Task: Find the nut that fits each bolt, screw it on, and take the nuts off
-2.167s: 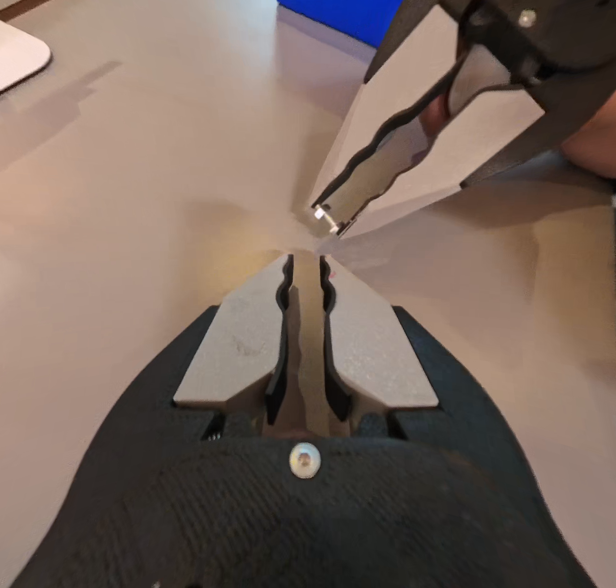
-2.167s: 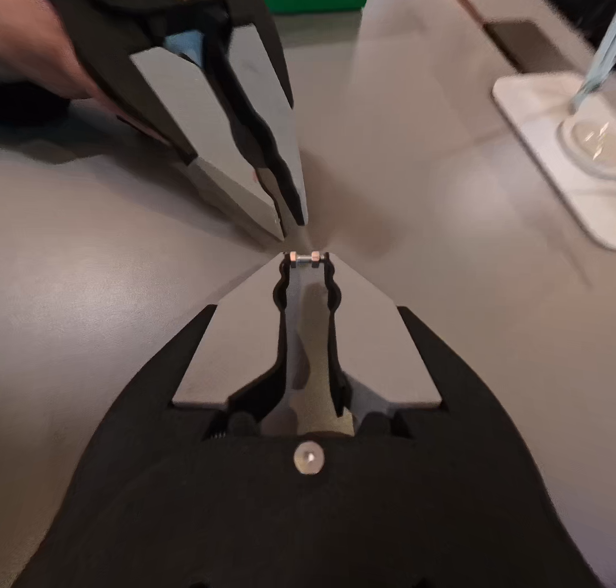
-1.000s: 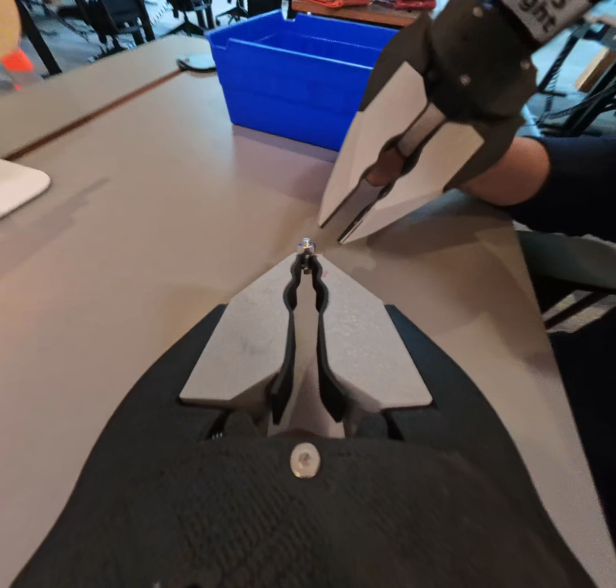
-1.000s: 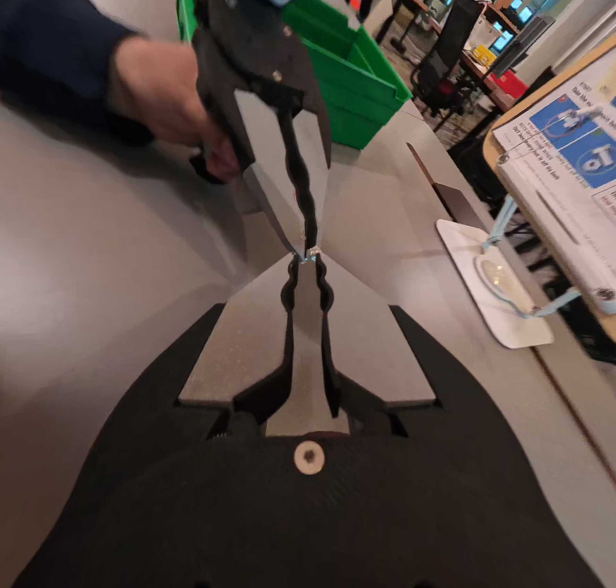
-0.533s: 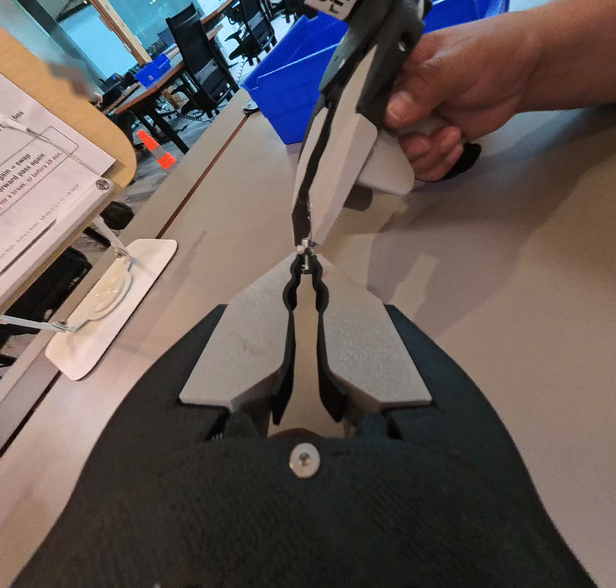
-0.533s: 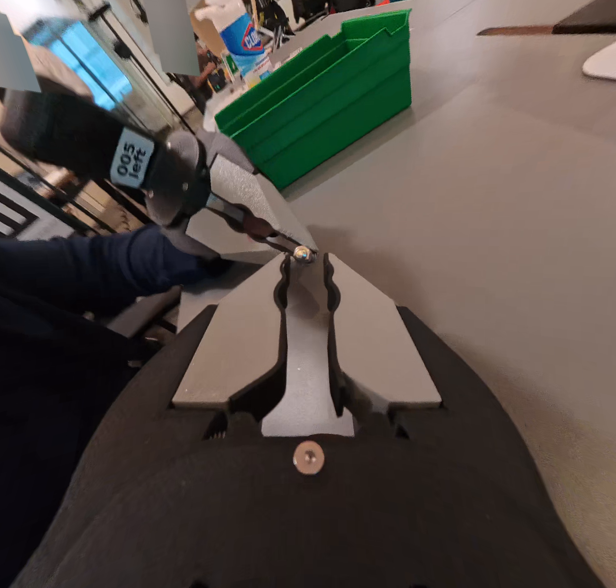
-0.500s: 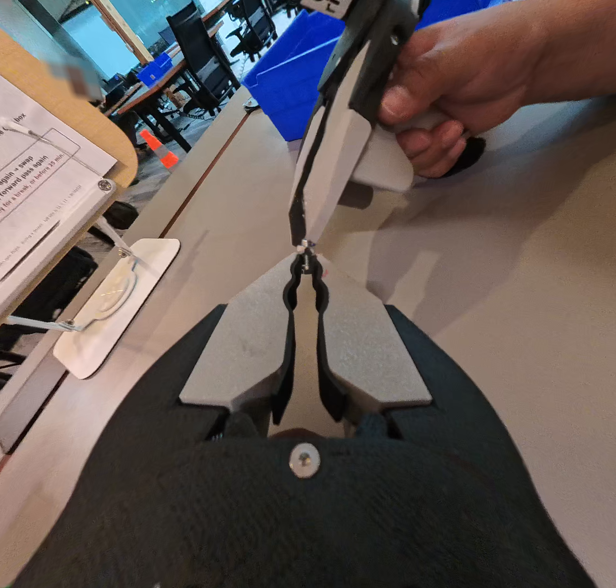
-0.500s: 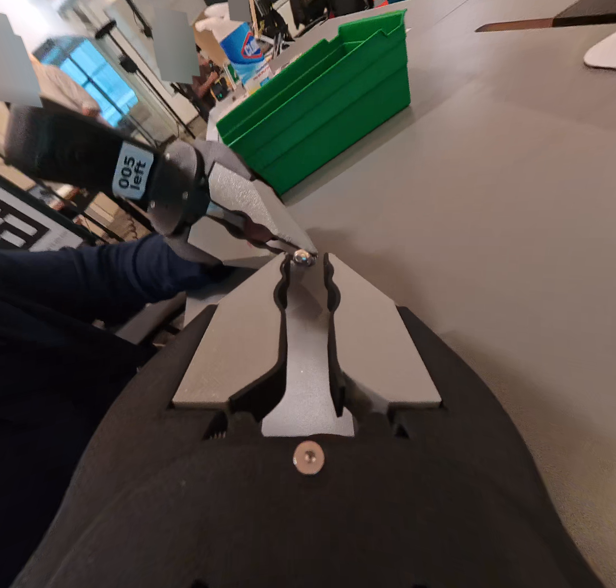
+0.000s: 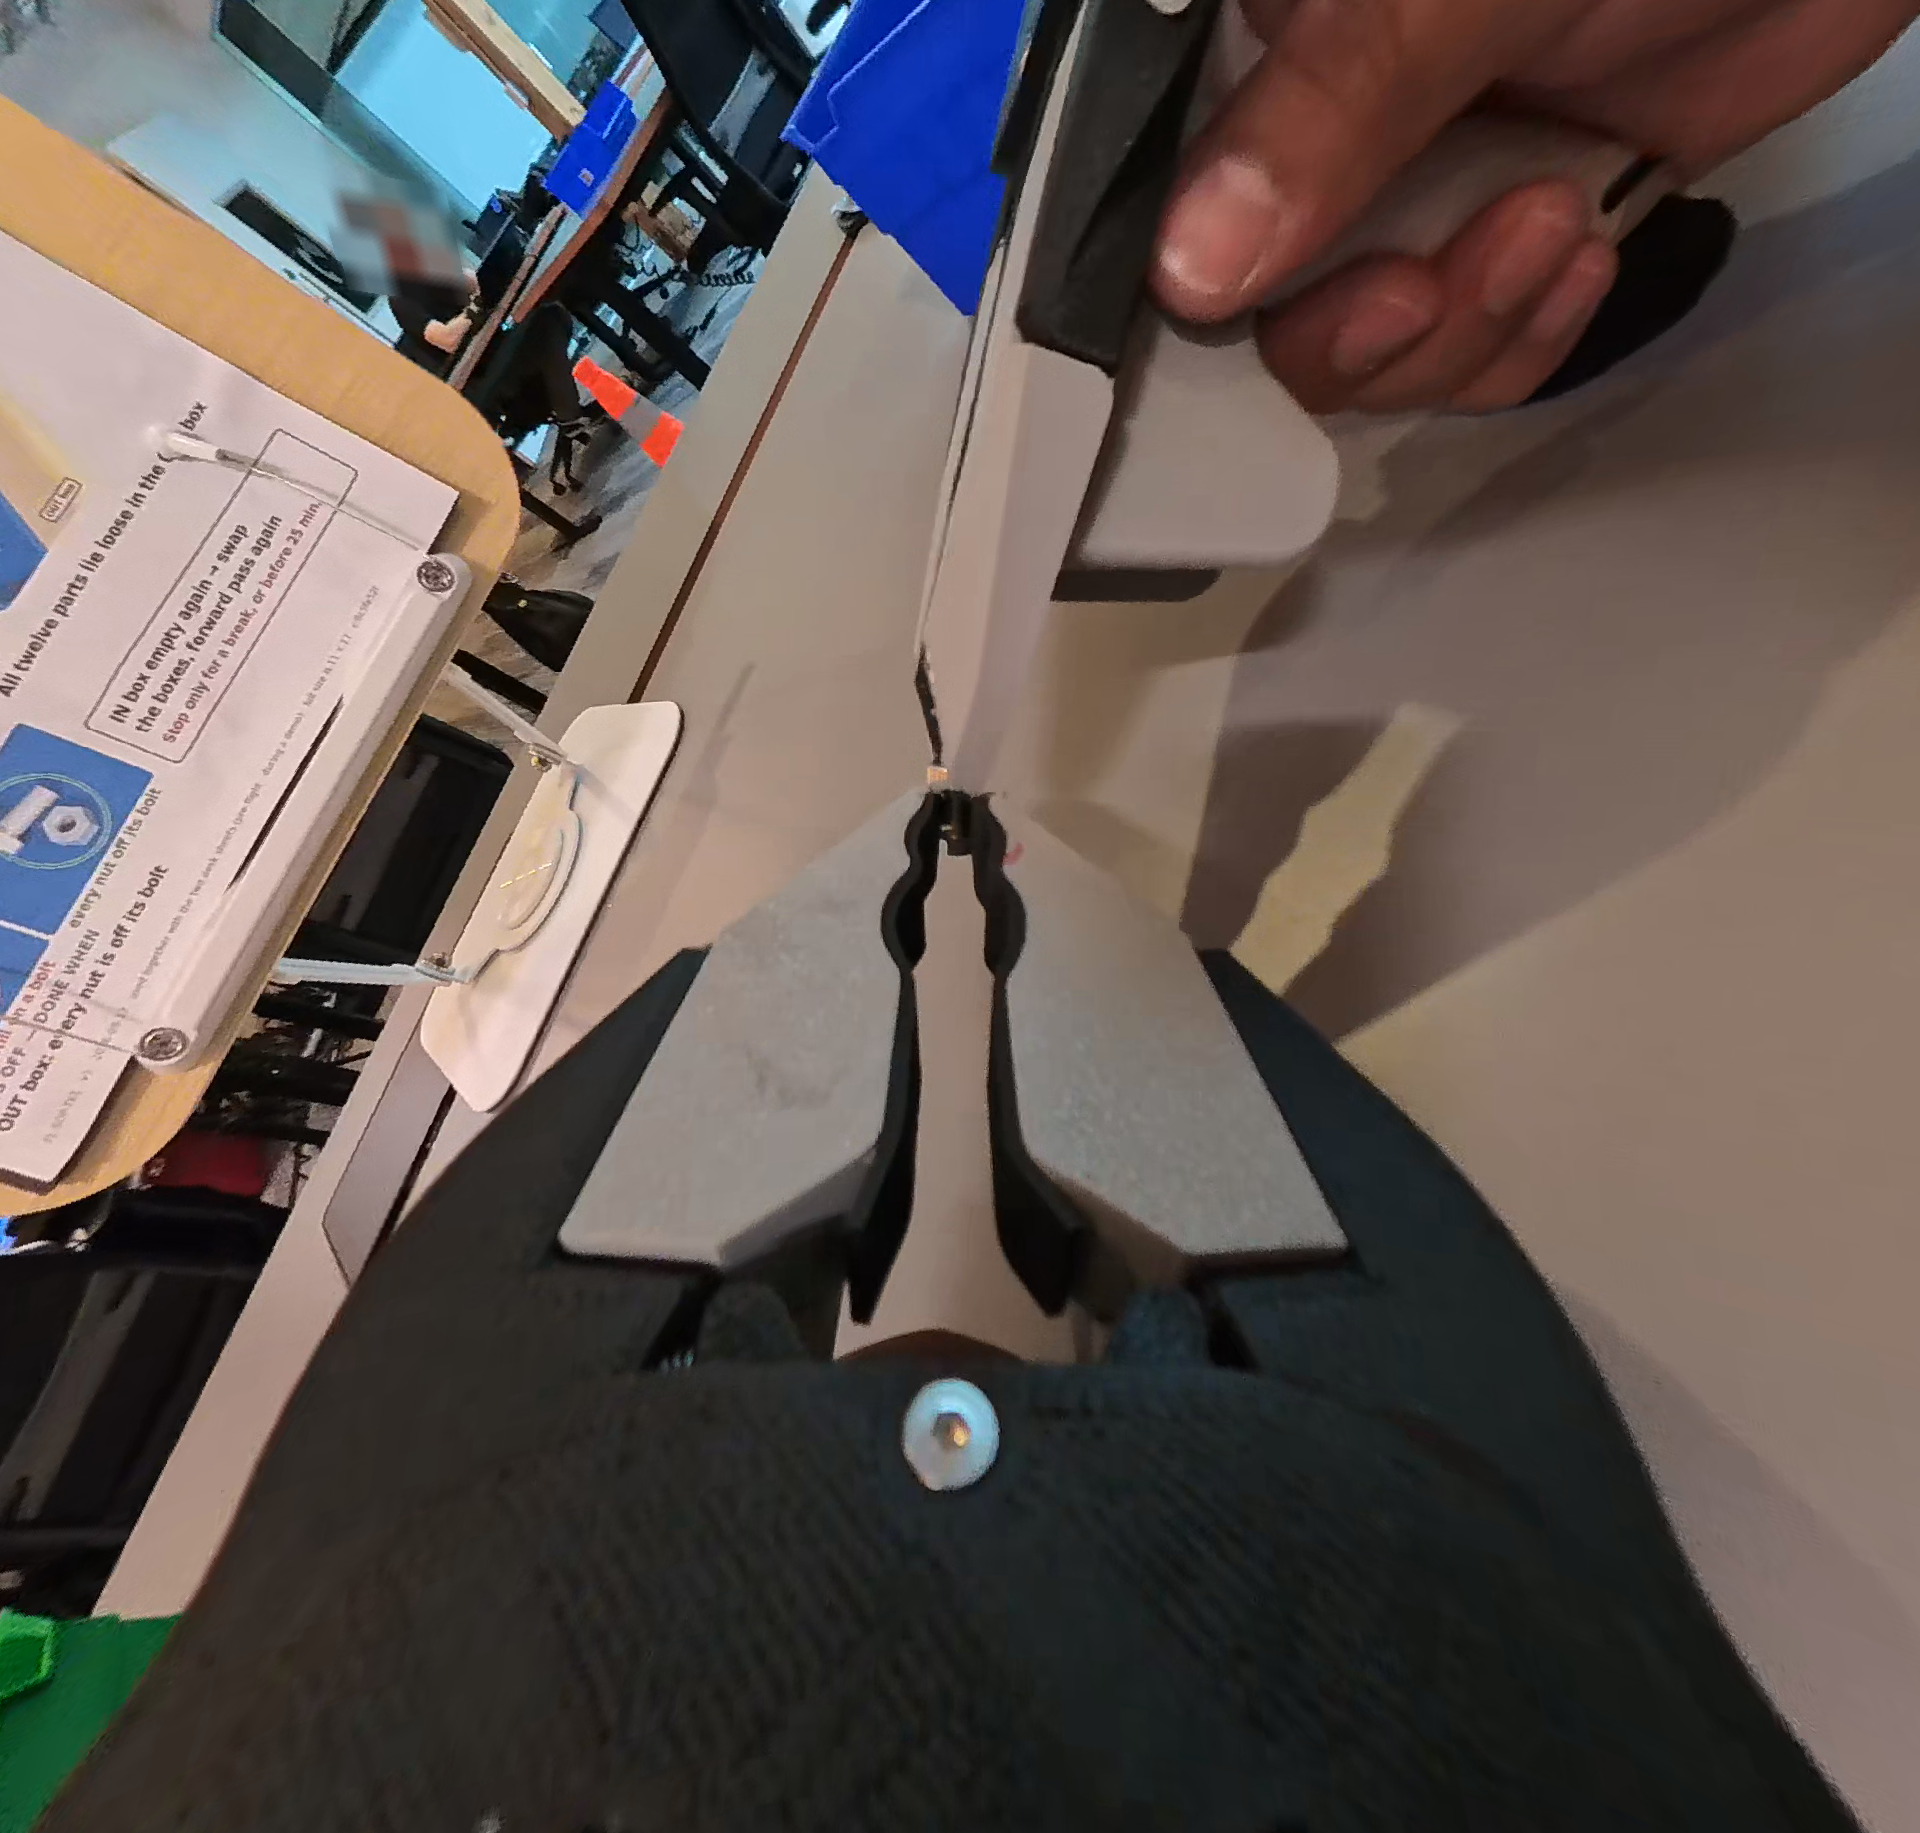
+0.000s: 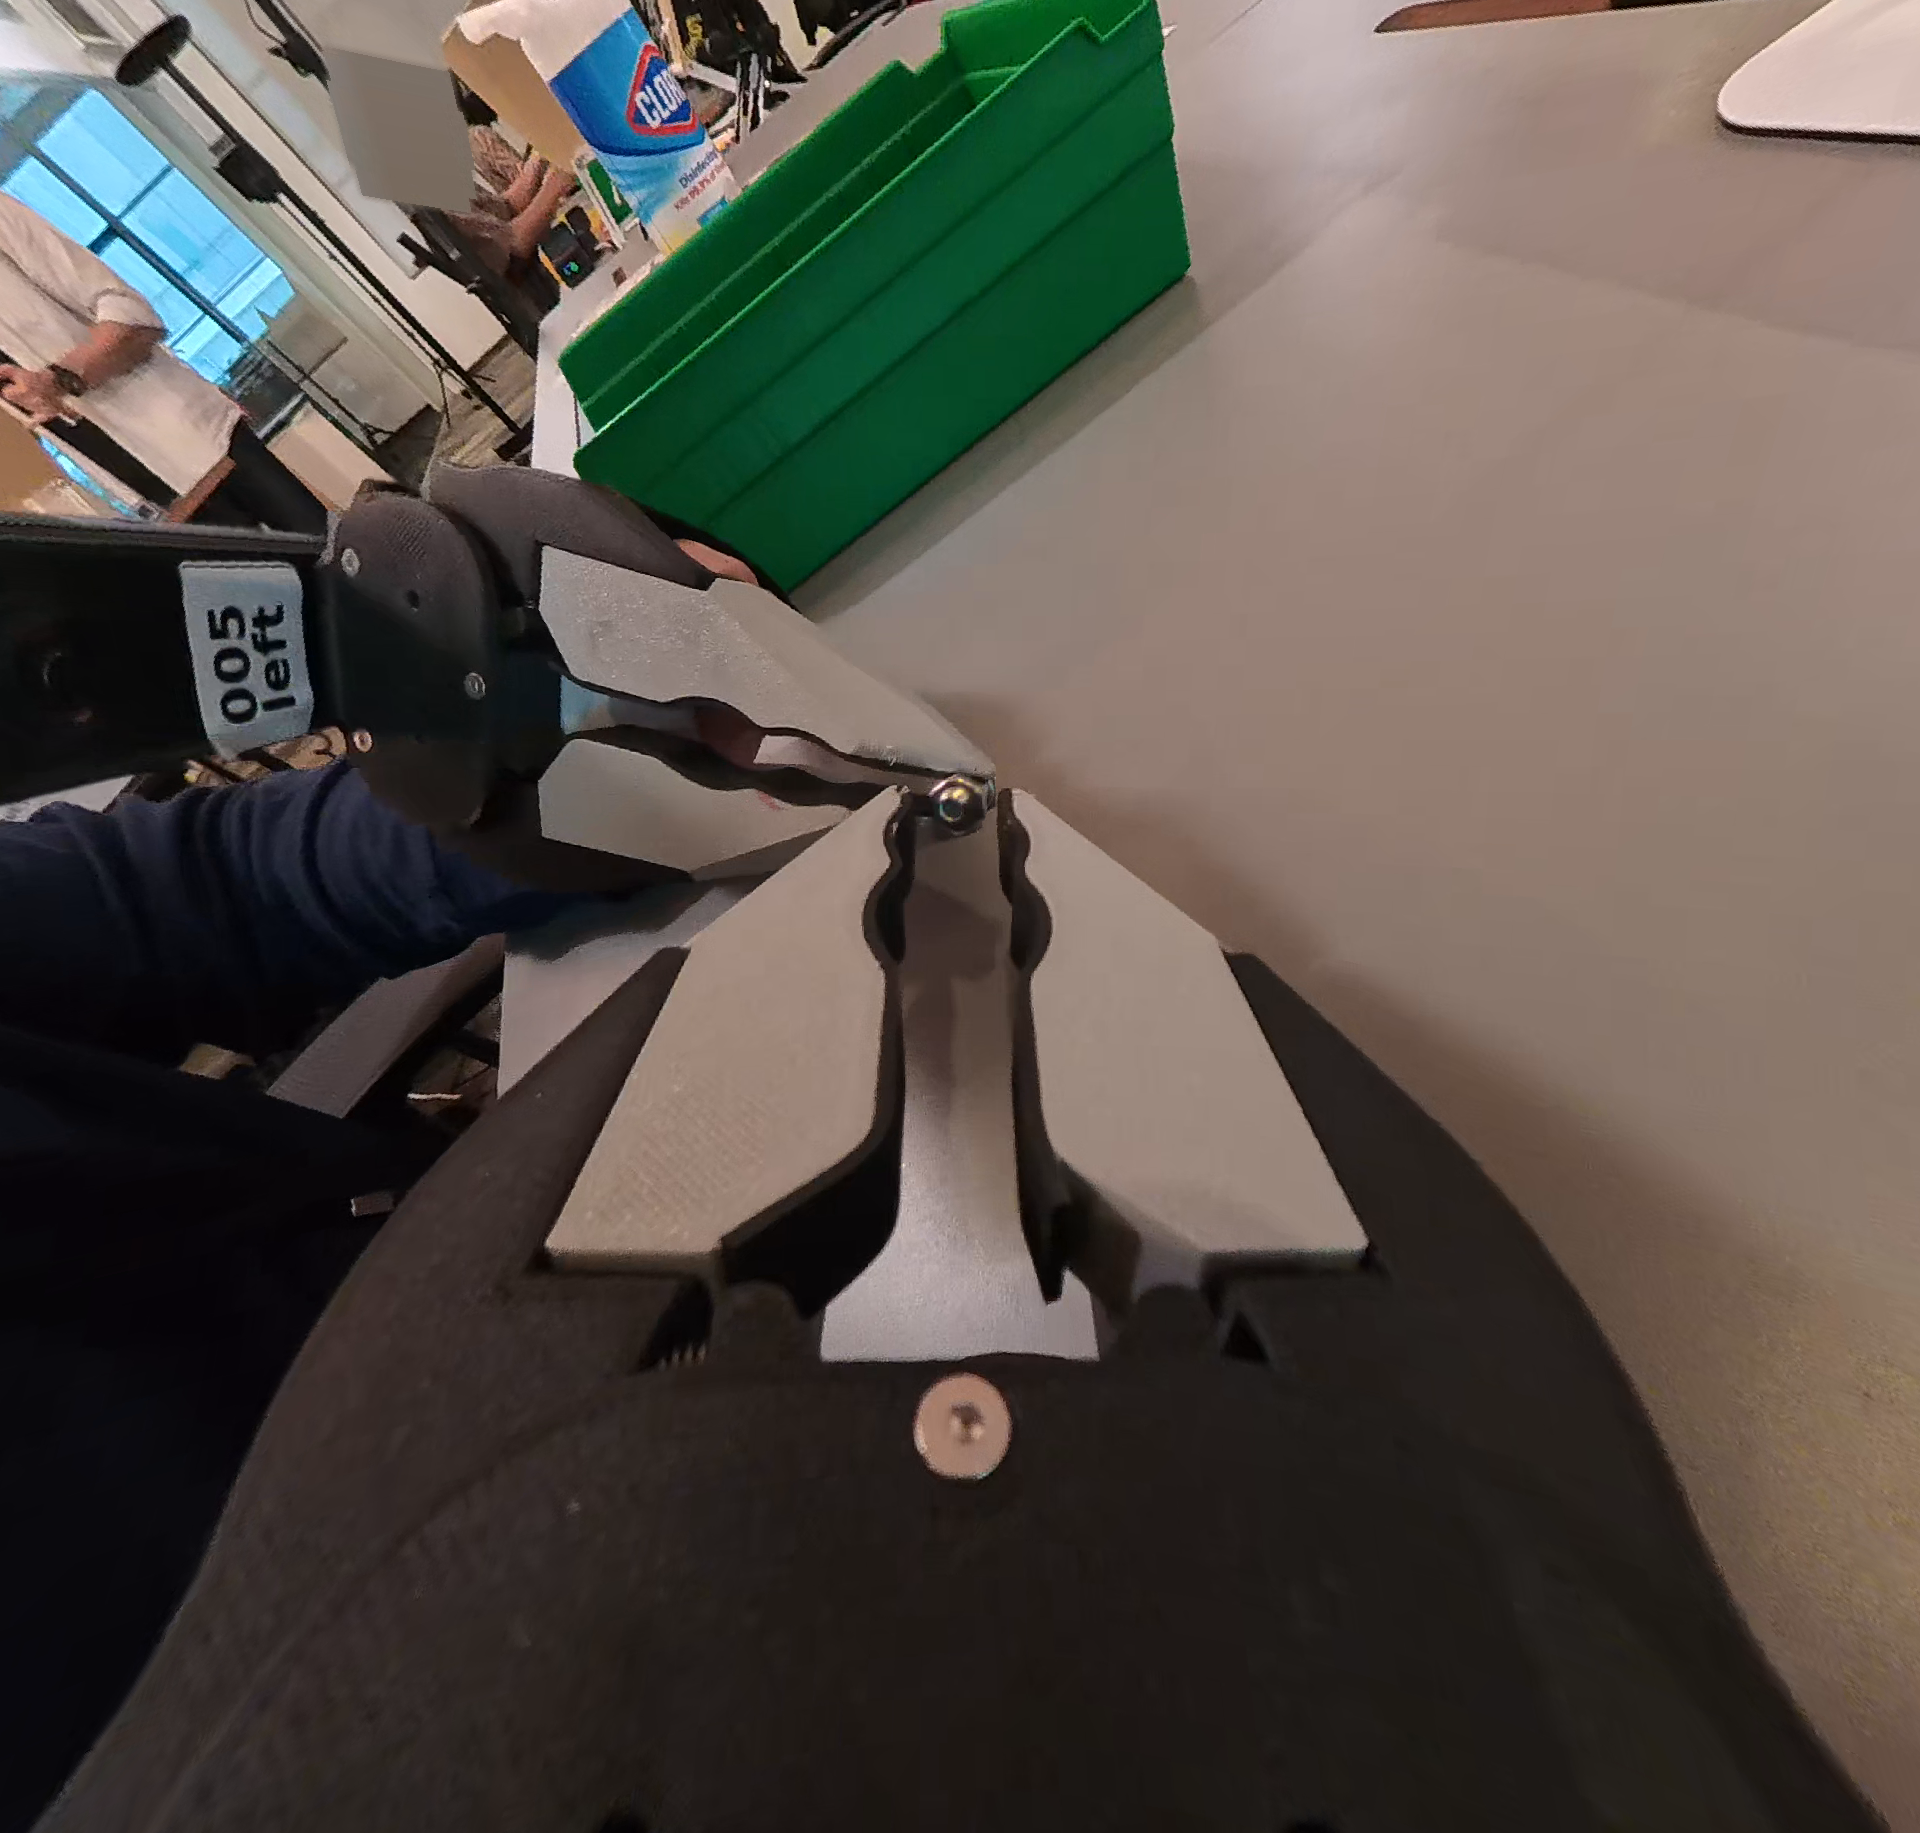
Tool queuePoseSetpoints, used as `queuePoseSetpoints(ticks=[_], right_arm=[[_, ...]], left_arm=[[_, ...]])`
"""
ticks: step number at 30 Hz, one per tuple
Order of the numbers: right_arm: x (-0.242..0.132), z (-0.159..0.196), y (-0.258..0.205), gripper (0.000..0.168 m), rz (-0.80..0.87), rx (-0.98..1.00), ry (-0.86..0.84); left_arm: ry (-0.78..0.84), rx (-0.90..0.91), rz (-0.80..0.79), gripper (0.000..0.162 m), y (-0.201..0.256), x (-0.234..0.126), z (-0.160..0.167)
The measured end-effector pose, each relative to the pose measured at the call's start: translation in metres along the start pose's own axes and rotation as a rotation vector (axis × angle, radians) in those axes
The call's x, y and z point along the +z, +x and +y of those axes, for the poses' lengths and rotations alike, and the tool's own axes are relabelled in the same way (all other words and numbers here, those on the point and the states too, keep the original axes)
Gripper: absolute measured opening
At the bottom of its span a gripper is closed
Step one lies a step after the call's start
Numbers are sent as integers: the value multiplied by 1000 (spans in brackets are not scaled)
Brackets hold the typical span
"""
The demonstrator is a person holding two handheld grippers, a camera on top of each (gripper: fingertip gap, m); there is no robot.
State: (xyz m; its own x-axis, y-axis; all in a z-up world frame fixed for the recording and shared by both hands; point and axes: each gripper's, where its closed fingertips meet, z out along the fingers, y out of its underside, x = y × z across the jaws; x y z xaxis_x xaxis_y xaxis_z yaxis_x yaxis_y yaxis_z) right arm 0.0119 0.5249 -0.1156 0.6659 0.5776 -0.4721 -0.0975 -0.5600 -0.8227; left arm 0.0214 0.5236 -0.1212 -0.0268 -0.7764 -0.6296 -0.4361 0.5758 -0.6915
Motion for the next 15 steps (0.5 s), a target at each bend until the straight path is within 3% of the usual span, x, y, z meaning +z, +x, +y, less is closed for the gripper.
queuePoseSetpoints(ticks=[9,15], right_arm=[[6,5,6,7,14,44,-7],[7,4,8,7,58,9,2]], left_arm=[[-70,115,-47,3,3,3,7],[-69,78,-41,3,1,4,9]])
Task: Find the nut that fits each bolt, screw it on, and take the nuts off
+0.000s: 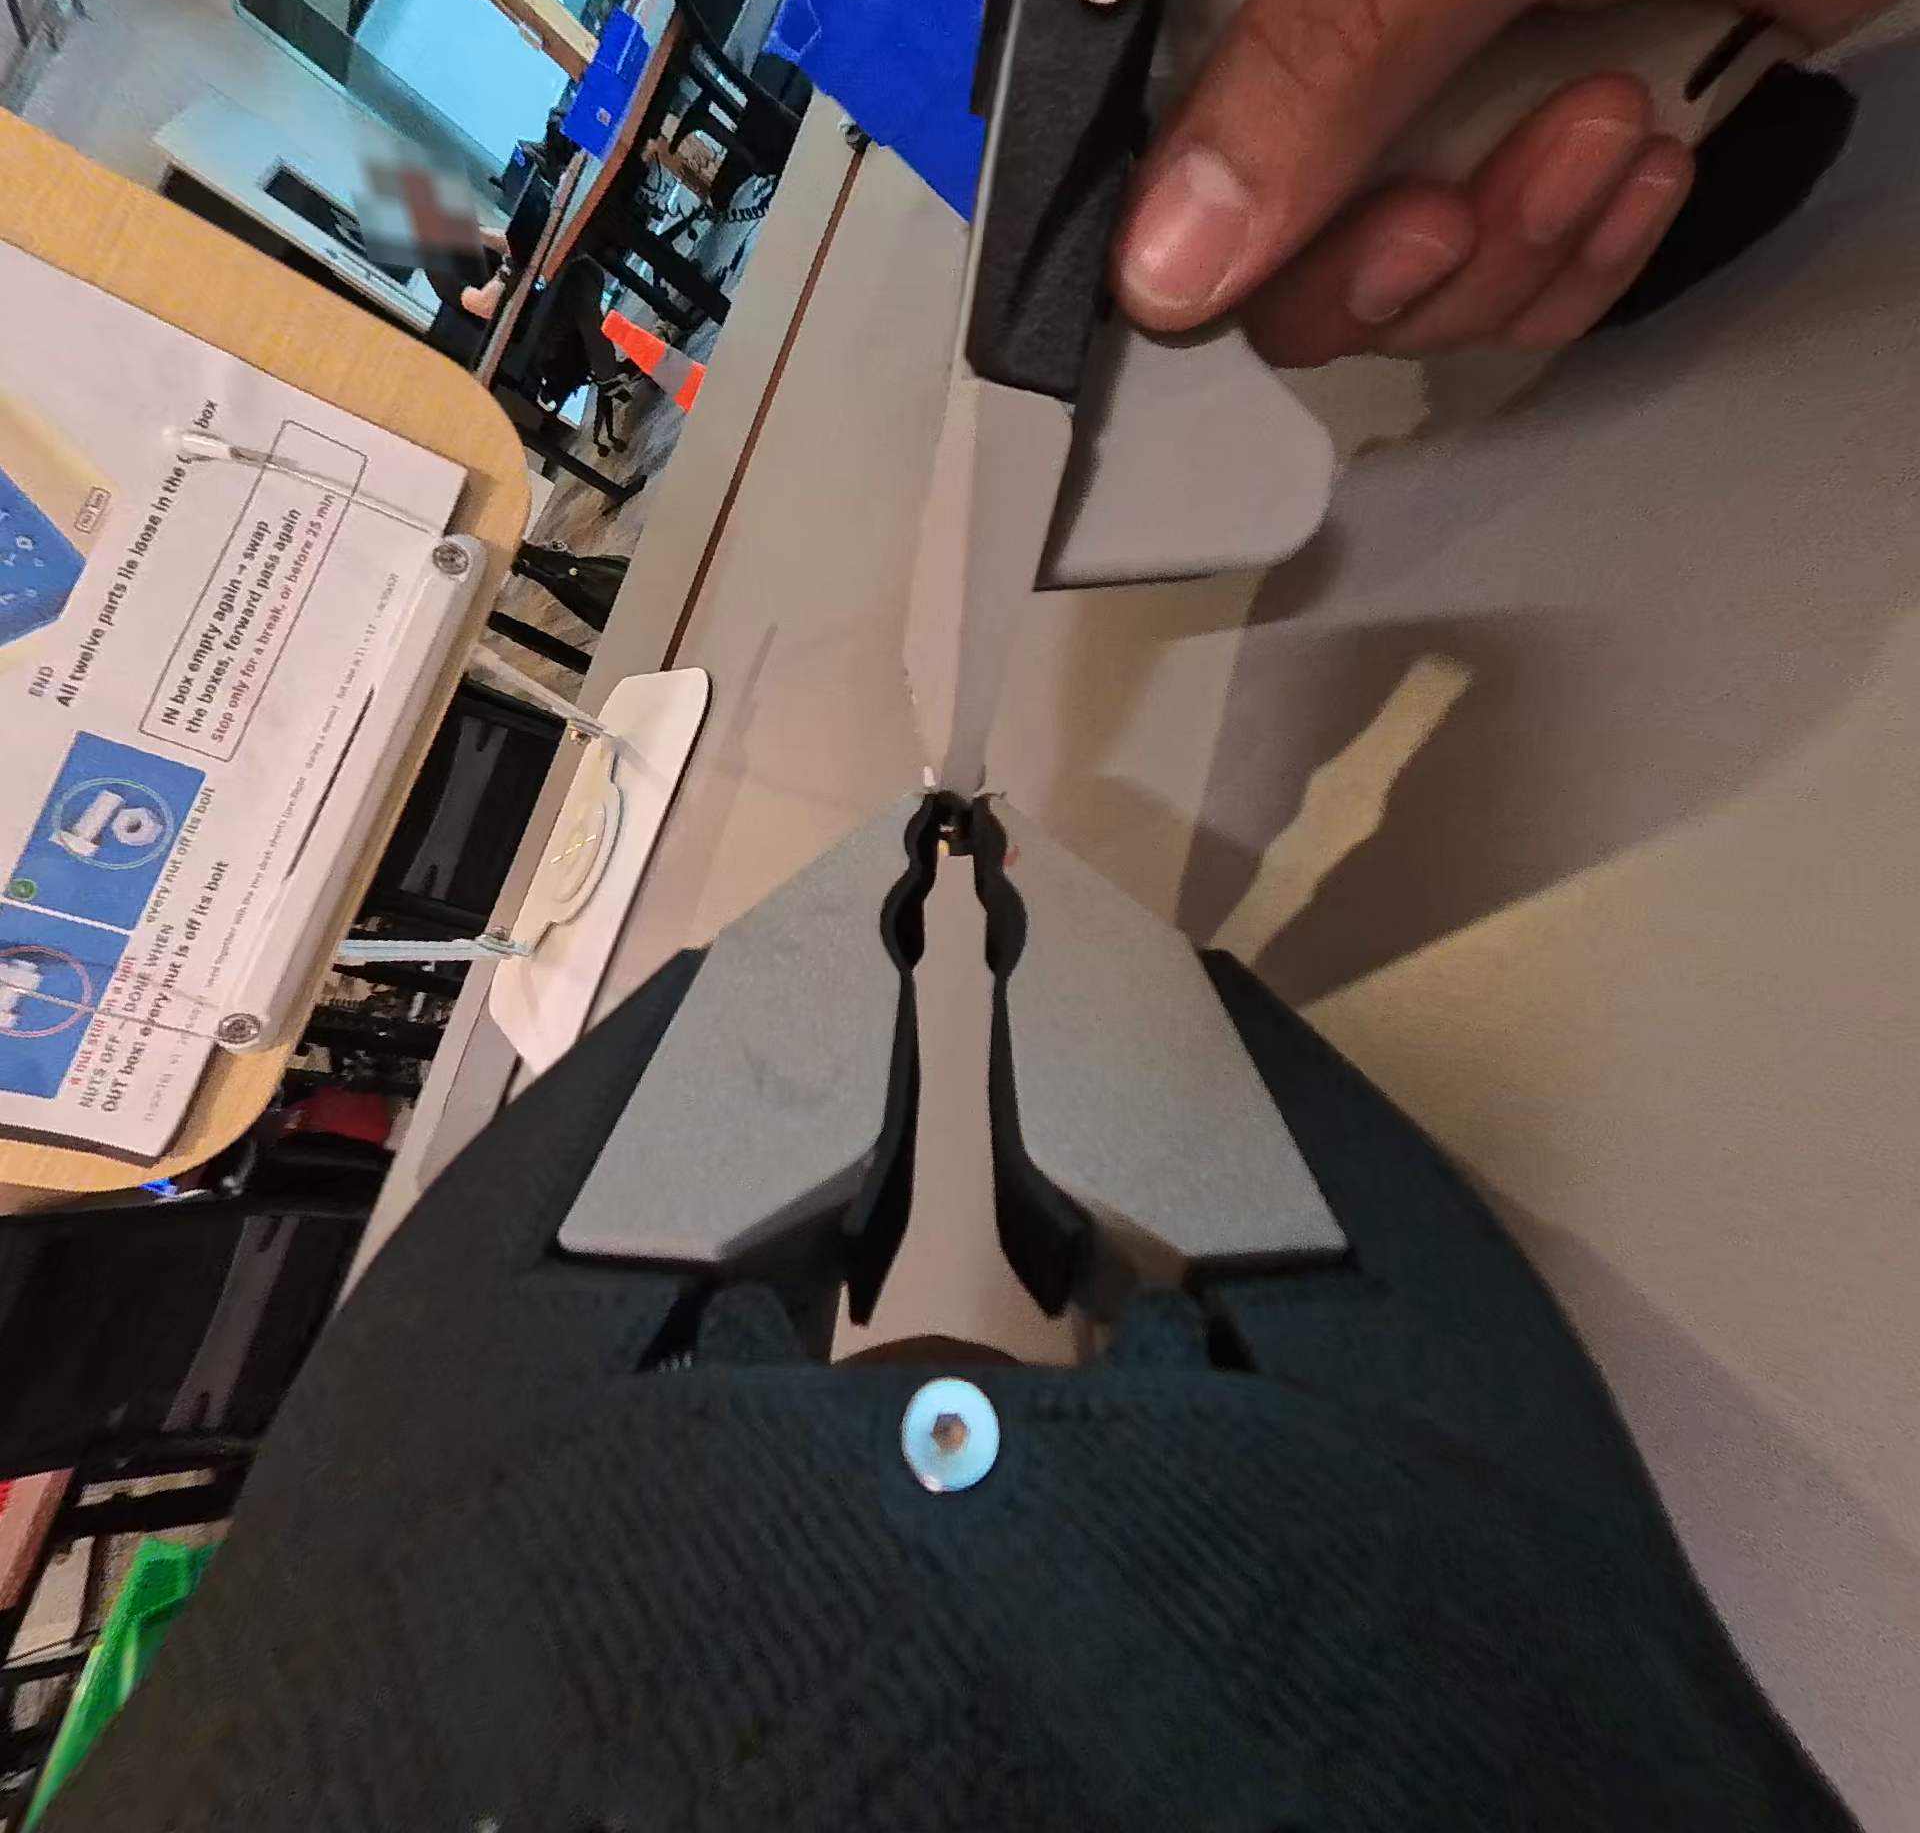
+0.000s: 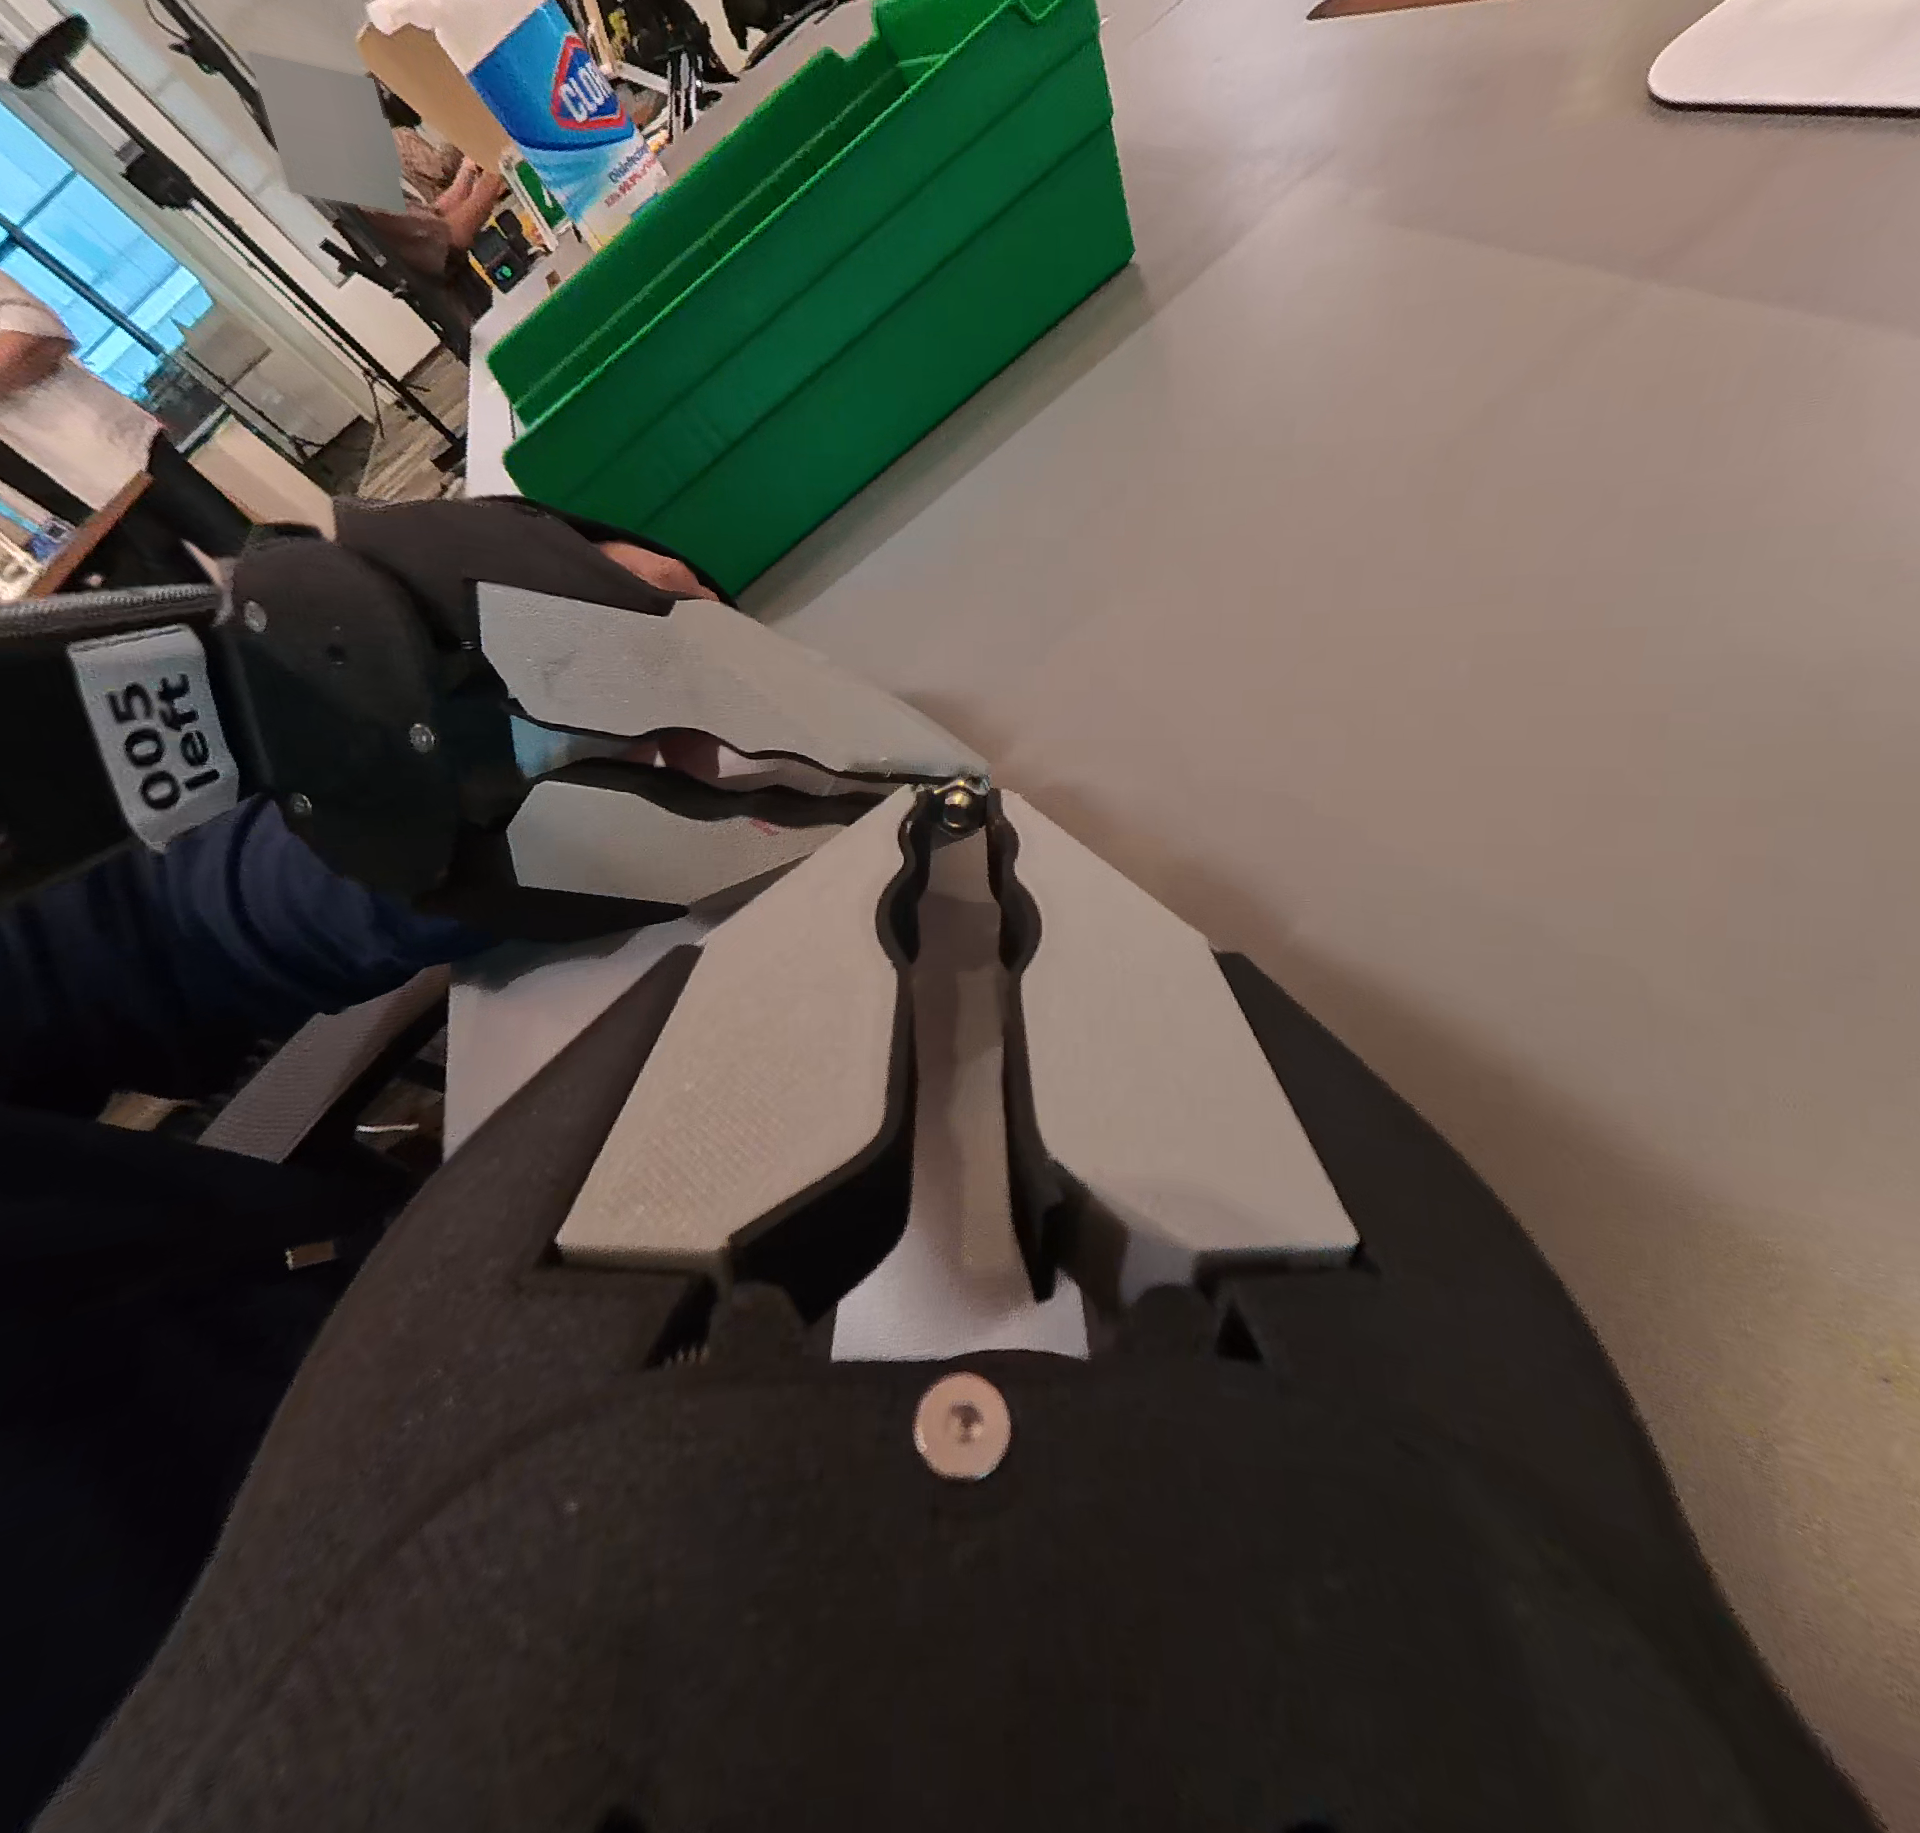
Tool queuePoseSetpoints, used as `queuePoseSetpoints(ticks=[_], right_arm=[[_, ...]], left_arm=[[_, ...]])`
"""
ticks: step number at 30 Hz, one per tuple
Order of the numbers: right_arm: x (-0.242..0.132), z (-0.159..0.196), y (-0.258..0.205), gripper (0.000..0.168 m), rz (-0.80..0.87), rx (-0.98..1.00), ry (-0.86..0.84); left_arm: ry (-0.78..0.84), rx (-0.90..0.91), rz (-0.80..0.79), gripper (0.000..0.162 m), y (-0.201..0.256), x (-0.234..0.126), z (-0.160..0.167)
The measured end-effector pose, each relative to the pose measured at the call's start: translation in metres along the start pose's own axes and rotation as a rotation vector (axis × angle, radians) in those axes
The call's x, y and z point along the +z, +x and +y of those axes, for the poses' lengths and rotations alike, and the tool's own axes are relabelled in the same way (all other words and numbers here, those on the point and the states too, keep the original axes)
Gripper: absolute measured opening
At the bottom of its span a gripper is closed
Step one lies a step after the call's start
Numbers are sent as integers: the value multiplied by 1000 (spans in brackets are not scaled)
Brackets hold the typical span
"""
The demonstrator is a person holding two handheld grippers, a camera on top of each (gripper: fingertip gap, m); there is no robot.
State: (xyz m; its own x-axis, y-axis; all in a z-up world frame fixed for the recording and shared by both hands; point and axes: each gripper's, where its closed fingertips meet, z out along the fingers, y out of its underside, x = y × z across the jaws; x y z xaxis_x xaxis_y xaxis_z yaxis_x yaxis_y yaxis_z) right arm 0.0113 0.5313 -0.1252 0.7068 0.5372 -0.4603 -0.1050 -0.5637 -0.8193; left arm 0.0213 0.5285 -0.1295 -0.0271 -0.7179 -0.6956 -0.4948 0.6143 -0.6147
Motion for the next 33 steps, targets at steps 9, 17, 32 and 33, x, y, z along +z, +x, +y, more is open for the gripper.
queuePoseSetpoints(ticks=[9,17,32,33], right_arm=[[-7,-4,-1,7,6,-55,5],[-5,0,-3,7,1,-70,-22],[-8,-3,-9,7,-62,-14,3],[-9,-4,-9,7,-59,-19,3]], left_arm=[[119,-267,145,13,2,-1,-9],[77,-192,117,11,5,0,-5],[37,-215,100,23,1,3,5],[51,-213,96,21,1,2,3]])
